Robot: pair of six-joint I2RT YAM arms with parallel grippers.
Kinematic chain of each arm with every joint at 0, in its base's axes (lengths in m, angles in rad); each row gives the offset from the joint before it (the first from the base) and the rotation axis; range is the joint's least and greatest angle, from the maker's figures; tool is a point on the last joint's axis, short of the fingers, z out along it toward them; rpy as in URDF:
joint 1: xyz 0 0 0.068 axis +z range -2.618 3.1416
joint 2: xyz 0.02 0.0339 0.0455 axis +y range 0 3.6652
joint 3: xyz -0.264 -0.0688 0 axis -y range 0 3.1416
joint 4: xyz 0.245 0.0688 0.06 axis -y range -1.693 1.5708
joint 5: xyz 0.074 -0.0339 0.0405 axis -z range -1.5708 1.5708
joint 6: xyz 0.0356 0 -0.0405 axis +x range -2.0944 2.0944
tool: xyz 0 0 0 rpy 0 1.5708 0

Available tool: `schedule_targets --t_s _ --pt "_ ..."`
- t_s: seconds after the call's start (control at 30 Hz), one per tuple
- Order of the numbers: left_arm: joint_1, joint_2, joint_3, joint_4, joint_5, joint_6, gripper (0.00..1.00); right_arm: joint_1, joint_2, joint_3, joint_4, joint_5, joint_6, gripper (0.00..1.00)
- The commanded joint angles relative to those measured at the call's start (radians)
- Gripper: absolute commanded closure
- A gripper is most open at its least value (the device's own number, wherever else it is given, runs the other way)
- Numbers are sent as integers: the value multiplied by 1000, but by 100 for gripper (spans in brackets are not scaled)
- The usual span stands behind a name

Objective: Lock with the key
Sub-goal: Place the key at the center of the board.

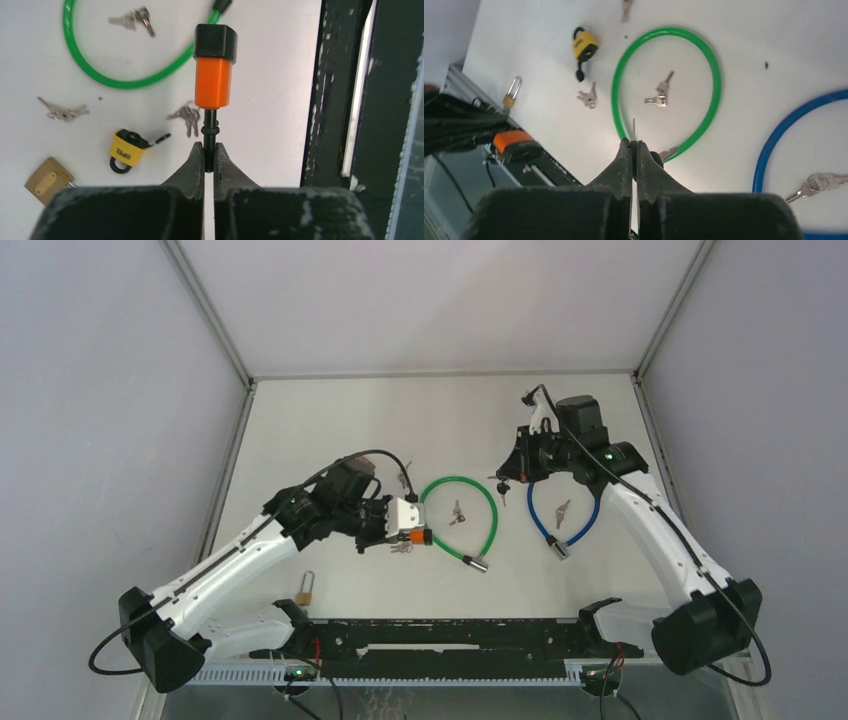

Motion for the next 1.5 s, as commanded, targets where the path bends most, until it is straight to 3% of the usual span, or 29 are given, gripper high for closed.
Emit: schedule_targets --t_s 0.0,0.13,0.27,0.6,1.1,1.47 --pt "12 -77 -108 26 -32 134 100 -4 73 -23 87 83 115 100" --pt "14 -123 -186 -57 -20 322 100 11 105 -29 94 58 105 100" --pt "15 -62 -192 -218 64 440 100 59 131 -29 76 81 86 100" --pt "16 111 -183 -300 15 641 100 171 163 -31 38 117 72 100" --pt "18 51 -216 -251 21 578 100 136 91 -151 110 9 112 100" --pt "33 196 -172 -367 36 628 100 172 91 -210 129 7 140 100"
